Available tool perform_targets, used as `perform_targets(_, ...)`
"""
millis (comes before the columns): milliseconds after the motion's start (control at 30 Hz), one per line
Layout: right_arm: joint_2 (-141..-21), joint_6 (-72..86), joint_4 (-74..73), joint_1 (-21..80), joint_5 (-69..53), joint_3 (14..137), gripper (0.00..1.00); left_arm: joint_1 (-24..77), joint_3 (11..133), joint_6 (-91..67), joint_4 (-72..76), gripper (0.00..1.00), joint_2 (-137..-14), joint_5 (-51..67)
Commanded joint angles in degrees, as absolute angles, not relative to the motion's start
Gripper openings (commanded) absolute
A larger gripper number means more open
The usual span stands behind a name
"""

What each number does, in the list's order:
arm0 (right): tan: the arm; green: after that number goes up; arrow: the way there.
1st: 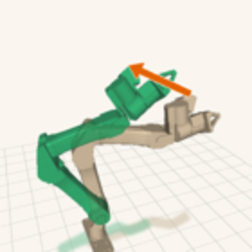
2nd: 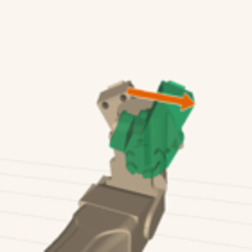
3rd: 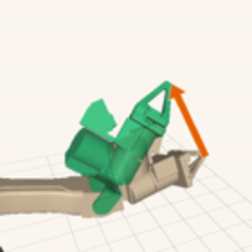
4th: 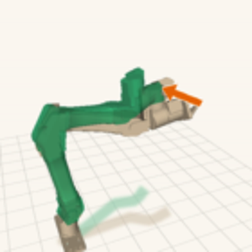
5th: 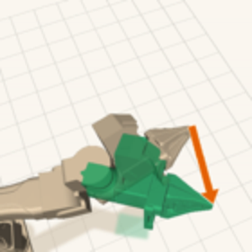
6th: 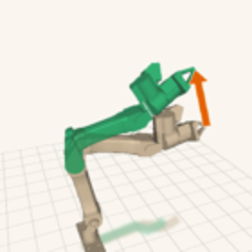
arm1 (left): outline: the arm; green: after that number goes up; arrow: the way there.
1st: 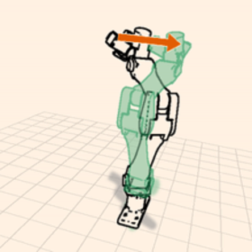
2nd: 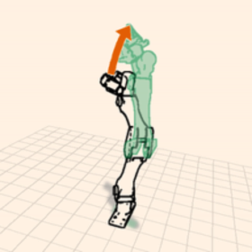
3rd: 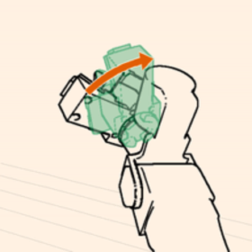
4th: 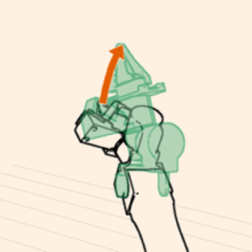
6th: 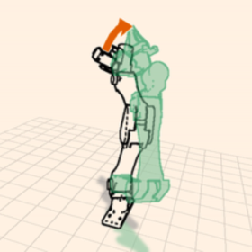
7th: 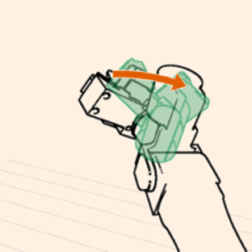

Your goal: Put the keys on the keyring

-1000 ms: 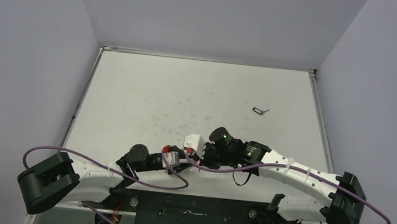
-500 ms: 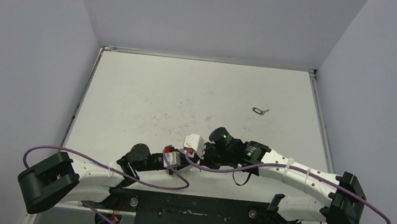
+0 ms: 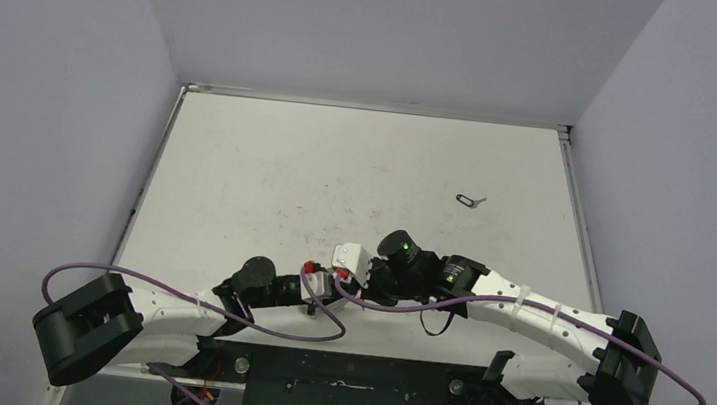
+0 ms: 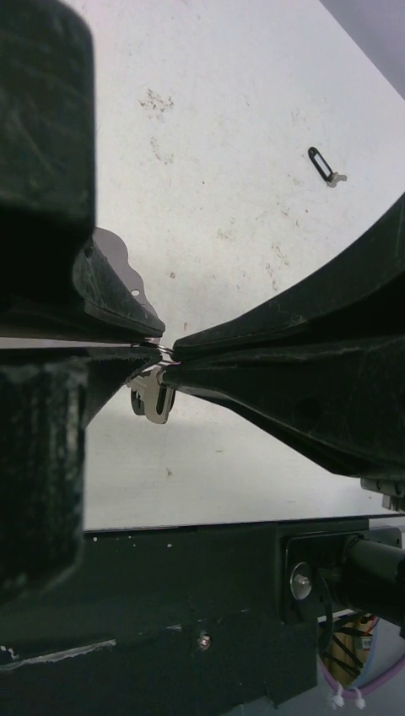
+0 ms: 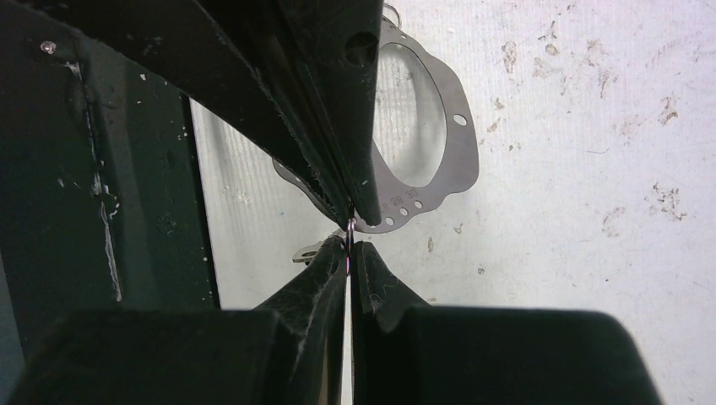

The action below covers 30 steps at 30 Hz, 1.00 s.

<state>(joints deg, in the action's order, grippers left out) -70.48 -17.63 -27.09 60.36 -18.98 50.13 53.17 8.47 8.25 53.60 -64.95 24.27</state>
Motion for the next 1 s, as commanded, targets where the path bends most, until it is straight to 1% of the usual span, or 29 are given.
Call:
perform_targets(0, -70.07, -18.28, -25.42, 60.49, -19.87, 52.47, 0.0, 53.17, 10.8, 9.13, 53.31, 0.0, -65.43, 23.72)
perform_targets(133, -70.23, -18.19, -24.95, 60.51, -19.22, 52.28, 0.0, 53.17, 10.52, 8.91, 53.37, 0.0, -65.05, 23.8)
perform_targets(167, -70.38, -17.94, -24.7, 60.41, -19.01, 52.25, 0.02, 53.17, 10.4, 8.66, 53.58, 0.0, -64.85, 23.55)
perform_targets(233, -70.26, -17.43, -24.04, 60.17, -18.79, 52.08, 0.08, 53.18, 10.06, 7.83, 54.47, 0.0, -64.23, 22.59)
perform_targets(300, -69.47, -16.9, -23.08, 59.93, -18.32, 51.63, 0.2, 53.18, 9.54, 6.56, 55.24, 0.0, -62.97, 21.55)
perform_targets(367, -67.93, -16.63, -21.82, 59.59, -18.65, 50.73, 0.29, 53.17, 8.82, 5.51, 56.38, 0.0, -61.48, 20.56)
perform_targets(467, -63.68, -16.04, -18.54, 58.36, -22.71, 48.57, 0.4, 53.22, 7.08, 4.5, 58.95, 0.0, -59.09, 19.23)
perform_targets(533, -60.55, -15.47, -14.96, 57.22, -26.38, 46.4, 0.44, 53.22, 5.7, 4.3, 61.19, 0.0, -57.71, 18.5)
perform_targets(667, -54.82, -14.87, -8.28, 55.33, -31.25, 41.84, 0.45, 53.17, 4.3, 4.71, 62.81, 0.0, -54.98, 18.19)
perform_targets(800, -51.11, -14.7, -2.03, 53.26, -35.02, 37.64, 0.43, 53.17, 3.36, 5.19, 64.62, 0.0, -53.24, 19.31)
perform_targets(867, -50.5, -14.53, 0.3, 52.62, -36.53, 36.48, 0.41, 53.17, 2.61, 5.32, 66.72, 0.0, -52.85, 19.82)
perform_targets(967, -50.64, -14.59, 3.86, 52.47, -38.86, 35.42, 0.32, 53.18, 2.21, 5.47, 67.98, 0.0, -52.04, 20.76)
